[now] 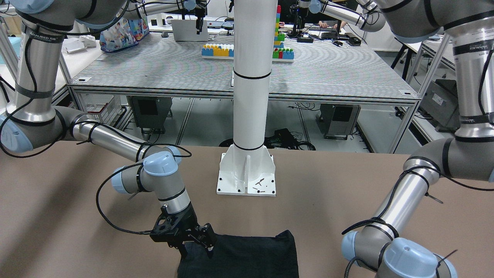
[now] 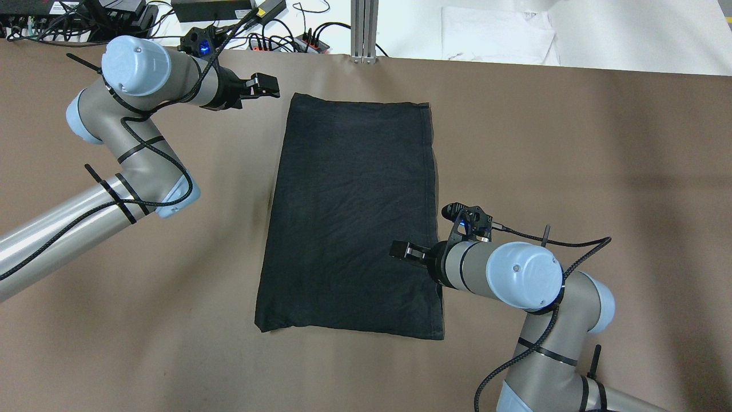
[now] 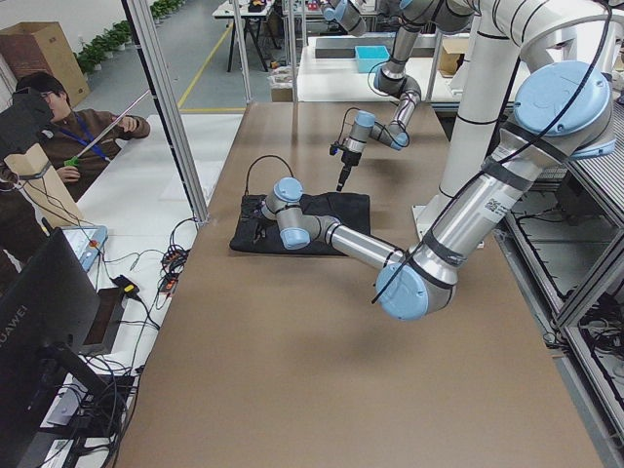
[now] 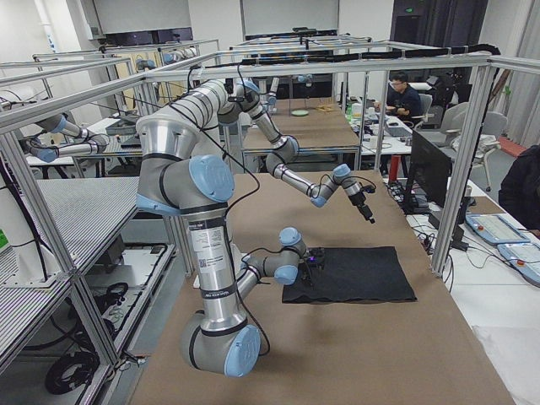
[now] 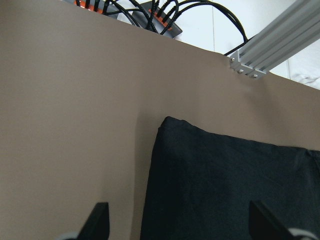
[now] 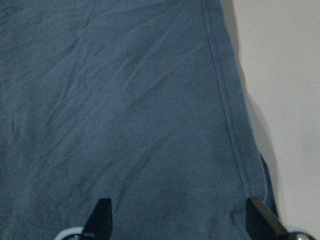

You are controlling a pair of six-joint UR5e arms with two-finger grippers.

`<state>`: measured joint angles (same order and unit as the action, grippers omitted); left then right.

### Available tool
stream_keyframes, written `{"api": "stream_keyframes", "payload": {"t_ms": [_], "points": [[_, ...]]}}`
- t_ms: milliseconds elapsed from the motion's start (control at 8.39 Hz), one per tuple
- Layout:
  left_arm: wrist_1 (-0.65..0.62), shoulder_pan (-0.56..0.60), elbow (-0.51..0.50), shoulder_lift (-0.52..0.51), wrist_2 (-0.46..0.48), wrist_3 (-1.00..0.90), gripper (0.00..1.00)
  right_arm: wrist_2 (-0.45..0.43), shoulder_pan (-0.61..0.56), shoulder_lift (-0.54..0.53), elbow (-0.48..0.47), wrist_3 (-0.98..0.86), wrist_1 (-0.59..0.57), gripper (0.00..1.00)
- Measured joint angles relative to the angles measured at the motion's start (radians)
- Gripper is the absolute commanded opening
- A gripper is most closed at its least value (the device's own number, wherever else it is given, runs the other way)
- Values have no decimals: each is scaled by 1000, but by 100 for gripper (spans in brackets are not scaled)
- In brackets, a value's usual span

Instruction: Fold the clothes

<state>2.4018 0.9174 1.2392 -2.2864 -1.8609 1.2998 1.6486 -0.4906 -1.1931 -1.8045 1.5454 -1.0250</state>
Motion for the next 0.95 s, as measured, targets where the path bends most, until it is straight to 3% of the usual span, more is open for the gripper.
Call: {"api": "stream_keyframes", "payload": {"t_ms": [357,953], "points": [[14,-10,17,6,0,21,100,-39,21,-5,105,42,110,94],[12,-10,23,5,0,20,100,-33,35,-20,89,116,117,94]]}}
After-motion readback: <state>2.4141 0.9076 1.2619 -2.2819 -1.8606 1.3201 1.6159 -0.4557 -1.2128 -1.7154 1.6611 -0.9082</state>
